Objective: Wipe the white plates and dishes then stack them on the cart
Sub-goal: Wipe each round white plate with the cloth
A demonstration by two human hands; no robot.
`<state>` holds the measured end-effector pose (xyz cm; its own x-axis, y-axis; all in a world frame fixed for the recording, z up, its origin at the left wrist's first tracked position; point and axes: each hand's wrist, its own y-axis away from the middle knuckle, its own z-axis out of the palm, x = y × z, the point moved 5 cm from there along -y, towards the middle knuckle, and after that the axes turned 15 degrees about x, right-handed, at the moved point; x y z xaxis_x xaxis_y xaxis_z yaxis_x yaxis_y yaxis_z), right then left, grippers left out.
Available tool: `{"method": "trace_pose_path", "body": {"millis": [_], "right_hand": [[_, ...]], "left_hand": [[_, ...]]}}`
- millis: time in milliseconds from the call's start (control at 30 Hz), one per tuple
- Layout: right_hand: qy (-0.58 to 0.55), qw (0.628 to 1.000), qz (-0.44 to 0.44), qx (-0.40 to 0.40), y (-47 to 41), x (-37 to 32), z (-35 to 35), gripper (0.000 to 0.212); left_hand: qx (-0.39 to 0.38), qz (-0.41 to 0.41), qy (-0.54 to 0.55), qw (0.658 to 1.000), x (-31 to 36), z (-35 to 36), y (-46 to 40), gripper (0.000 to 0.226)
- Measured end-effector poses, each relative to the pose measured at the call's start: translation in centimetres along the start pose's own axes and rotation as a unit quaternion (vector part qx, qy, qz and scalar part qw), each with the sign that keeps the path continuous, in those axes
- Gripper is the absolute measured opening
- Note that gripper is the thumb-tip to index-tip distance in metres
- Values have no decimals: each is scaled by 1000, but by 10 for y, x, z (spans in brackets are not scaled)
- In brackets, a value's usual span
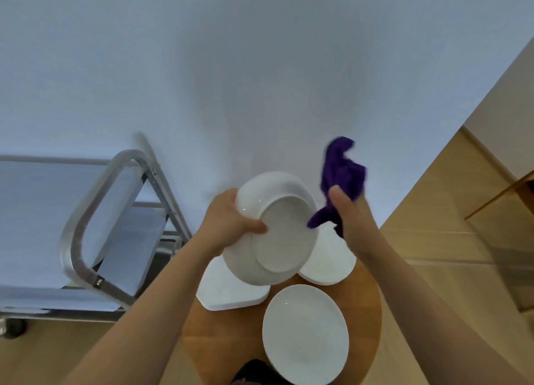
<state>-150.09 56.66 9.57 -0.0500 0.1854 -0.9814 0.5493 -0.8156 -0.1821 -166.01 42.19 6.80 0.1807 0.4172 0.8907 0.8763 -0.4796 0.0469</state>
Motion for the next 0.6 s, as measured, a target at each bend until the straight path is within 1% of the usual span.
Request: {"method": "trace_pose_path", "body": {"millis": [33, 100, 133, 200, 267, 300, 333, 367, 400, 467, 500, 567, 600], "right_hand": [[81, 994, -48, -64, -2, -5, 12, 53], [253, 941, -120, -189, -4, -8, 28, 50], [297, 919, -127, -226, -6, -8, 30, 54], [333, 896, -144, -256, -11, -9, 28, 72], [378, 863, -186, -279, -11, -10, 31, 89], [397, 847, -205, -287, -11, -10, 33, 93], [405, 840, -218, -289, -11, -9, 34, 95], [395, 845, -221, -286, -12, -9, 34, 94], [371, 859, -212, -282, -14, -10, 31, 92], [308, 899, -169, -260, -19, -12, 20, 86], [278, 919, -144, -238, -22, -12, 13, 83], [209, 958, -93, -174, -25, -10, -2, 80], [156, 976, -67, -136, -24, -7, -9, 79]], "left_hand": [[-26, 23, -20, 999, 6, 5, 2, 51], [-69, 48, -27, 996, 15, 8, 5, 50], [-87, 57, -33, 994, 18, 8, 6, 50], [-116, 94, -78, 986, 24, 5, 10, 50], [-134, 148, -132, 971, 31, 5, 15, 51], [-137, 166, -143, 966, 33, 6, 18, 50], [-134, 177, -143, 964, 35, 6, 21, 50], [-125, 183, -140, 965, 37, 5, 23, 50], [-112, 187, -139, 966, 38, 4, 24, 50], [-79, 188, -142, 969, 39, -3, 25, 50], [-60, 179, -127, 974, 40, -8, 25, 51], [-21, 144, -46, 988, 43, -24, 25, 55], [0, 125, 4, 992, 46, -32, 26, 57]]}}
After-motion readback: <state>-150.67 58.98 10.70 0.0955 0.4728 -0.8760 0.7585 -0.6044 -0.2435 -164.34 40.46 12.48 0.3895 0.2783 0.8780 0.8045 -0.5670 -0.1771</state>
